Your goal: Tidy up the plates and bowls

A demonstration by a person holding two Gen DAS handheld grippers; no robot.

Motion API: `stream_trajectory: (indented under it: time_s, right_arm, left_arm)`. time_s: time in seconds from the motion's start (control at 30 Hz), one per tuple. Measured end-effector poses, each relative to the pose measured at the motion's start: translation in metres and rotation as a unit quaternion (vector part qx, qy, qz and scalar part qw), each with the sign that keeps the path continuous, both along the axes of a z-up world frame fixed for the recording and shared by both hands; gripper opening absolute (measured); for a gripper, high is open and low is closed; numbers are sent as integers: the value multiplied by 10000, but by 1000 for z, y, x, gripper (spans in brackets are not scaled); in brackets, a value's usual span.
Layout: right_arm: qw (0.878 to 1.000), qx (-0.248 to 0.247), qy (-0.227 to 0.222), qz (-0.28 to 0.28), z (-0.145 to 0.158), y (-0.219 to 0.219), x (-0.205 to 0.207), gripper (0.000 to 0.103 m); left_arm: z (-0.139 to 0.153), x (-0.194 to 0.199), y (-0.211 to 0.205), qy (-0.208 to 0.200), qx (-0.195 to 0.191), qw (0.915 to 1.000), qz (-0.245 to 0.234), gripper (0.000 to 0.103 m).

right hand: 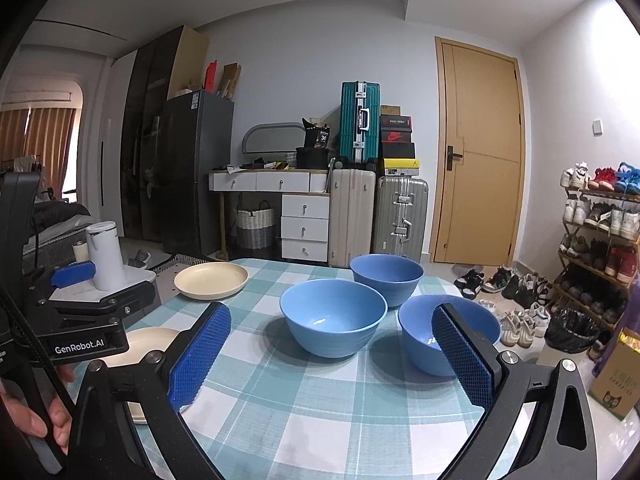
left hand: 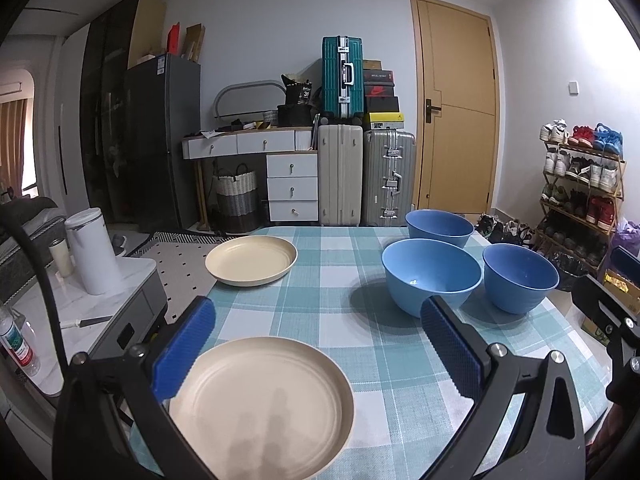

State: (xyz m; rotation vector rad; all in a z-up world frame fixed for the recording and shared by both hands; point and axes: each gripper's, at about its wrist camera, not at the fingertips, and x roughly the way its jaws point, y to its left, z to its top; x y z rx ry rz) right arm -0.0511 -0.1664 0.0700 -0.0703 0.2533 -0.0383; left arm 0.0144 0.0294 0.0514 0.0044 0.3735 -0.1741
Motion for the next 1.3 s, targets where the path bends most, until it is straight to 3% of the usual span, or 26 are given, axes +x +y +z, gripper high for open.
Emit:
stream_trajectory:
  time_s: [0.43, 0.83, 1.0, 1.3]
  right_arm:
    - [9998, 126, -50, 135, -1, 6, 5, 102]
    - [9979, 494, 184, 374, -2, 20, 14, 102]
    - [9978, 396, 271, 464, -2, 27, 17, 102]
    - [9957, 353, 321, 797, 19, 42, 29, 102]
  left_arm:
    - [3, -6, 15, -18, -119, 9998, 152, 103]
    - [2, 12, 59, 998, -1116, 9884, 255, 103]
    - [7, 12, 61, 1020, -792, 9912, 296, 103]
    - [30, 17, 78, 894, -606, 9936, 327, 103]
